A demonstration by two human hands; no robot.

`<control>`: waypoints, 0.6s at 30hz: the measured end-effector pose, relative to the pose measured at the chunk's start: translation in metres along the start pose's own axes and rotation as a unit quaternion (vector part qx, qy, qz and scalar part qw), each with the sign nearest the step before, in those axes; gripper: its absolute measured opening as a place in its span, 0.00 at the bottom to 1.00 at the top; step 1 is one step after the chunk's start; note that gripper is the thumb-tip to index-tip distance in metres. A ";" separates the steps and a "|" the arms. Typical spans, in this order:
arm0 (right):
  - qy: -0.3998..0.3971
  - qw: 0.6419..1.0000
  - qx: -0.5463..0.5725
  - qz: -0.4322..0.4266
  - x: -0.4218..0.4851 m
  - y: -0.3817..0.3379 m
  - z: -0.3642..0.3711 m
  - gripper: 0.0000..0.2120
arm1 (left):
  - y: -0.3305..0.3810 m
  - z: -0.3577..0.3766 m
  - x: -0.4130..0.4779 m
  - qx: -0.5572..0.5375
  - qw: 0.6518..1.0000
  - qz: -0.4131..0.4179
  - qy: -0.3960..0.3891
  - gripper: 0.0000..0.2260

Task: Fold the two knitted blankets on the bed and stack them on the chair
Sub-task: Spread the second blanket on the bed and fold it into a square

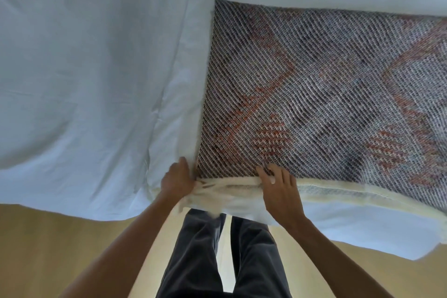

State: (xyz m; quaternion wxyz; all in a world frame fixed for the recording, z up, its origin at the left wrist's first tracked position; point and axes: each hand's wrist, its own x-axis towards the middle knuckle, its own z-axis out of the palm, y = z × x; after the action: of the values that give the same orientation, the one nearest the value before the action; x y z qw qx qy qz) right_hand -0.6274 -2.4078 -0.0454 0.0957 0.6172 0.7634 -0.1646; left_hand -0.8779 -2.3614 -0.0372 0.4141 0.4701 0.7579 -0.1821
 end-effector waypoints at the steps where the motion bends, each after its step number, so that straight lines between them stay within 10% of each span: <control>1: 0.002 1.000 -0.001 -0.006 0.001 0.000 0.001 0.26 | -0.006 -0.005 0.000 0.022 0.999 0.001 0.031 0.14; 5: 0.024 0.999 0.003 -0.029 0.012 -0.010 0.006 0.18 | 0.016 -0.005 -0.015 -0.015 0.976 0.186 0.108 0.09; 8: 0.040 0.998 0.005 -0.037 0.021 -0.012 0.001 0.11 | 0.036 0.019 -0.023 0.158 0.918 0.364 0.002 0.12; 12: 0.093 0.990 0.062 -0.090 0.020 -0.019 -0.003 0.09 | 0.026 0.027 -0.011 0.258 0.937 0.231 0.042 0.16; 18: 0.027 0.996 0.024 -0.080 0.008 -0.008 0.002 0.15 | 0.027 0.046 -0.014 0.310 0.906 0.264 0.110 0.20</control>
State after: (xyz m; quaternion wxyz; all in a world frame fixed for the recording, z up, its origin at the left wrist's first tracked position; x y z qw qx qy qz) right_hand -0.6367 -2.4022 -0.0491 0.0471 0.5604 0.8085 -0.1735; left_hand -0.8308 -2.3871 -0.0498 0.1942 0.7750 0.5518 -0.2392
